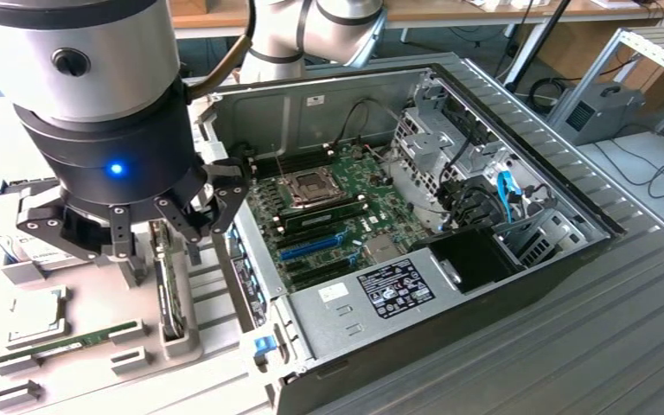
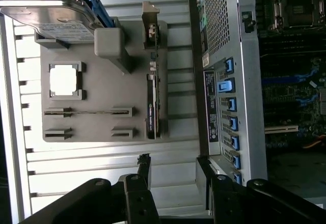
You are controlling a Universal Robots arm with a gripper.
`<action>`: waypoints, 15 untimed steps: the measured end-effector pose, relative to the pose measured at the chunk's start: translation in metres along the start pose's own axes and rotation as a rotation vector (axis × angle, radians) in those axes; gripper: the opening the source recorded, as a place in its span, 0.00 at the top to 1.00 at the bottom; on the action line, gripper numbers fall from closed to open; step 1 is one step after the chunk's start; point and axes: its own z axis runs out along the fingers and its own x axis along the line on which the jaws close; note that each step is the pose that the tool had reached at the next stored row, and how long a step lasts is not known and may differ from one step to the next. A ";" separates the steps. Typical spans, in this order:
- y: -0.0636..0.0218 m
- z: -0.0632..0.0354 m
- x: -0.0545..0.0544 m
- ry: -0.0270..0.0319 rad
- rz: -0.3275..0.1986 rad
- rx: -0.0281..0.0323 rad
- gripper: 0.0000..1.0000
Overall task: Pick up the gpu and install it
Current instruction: 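Pick up the gpu and move the gpu toward the slot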
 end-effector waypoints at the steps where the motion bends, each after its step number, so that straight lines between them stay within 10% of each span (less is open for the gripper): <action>1: 0.0002 0.0008 0.000 0.0000 0.000 0.0001 0.52; 15: 0.0006 0.0124 0.000 0.0002 0.000 0.0002 0.52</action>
